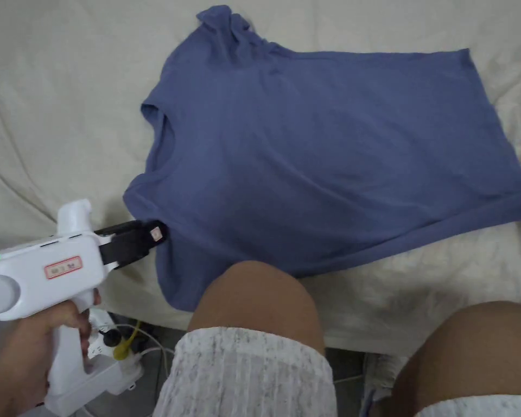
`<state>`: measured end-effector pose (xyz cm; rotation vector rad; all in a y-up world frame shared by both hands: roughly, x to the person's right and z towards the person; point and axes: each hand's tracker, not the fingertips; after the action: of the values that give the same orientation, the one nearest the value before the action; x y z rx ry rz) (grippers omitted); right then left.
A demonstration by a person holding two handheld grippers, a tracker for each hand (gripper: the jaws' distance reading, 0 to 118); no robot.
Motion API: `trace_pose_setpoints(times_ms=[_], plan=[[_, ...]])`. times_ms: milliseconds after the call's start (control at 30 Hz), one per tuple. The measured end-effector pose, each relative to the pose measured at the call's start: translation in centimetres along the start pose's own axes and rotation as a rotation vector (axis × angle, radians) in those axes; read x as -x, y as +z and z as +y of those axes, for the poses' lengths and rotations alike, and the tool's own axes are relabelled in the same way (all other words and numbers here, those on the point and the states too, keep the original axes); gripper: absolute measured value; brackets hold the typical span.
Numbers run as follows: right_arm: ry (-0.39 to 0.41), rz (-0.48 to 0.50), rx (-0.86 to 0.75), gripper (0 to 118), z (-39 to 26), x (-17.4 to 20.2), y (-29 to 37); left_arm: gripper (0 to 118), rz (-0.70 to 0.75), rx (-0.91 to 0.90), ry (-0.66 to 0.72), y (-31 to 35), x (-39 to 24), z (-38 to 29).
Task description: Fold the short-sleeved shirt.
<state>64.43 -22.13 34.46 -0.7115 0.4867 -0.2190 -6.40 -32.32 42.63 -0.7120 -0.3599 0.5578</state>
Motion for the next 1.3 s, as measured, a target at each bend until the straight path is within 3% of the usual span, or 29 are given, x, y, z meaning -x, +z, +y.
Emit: trace_pose_setpoints(times_ms=[533,767,1000,1300], plan=[[-0.135,0.019,-0.126,4,2.3,-3.4,-0.3,2,-0.157,-0.187,0.153,0.7,-3.1,11.8],[-0.157,-0.006,-0.096,4,4.7,-4.1,-3.4,2,-0.087,-0.136,0.182,-4.3,-2.5,15.8],[-0.130,-0.060,-0.029,4,6.7,-4.9,-7.4,2,-0.002,-0.091,0.171,-9.0,-1.8,18.9],[-0.140,-0.119,0.018,4,9.0,-6.6,-11.8,2,0.054,-0.085,0.256,-12.5,0.2,21.2]])
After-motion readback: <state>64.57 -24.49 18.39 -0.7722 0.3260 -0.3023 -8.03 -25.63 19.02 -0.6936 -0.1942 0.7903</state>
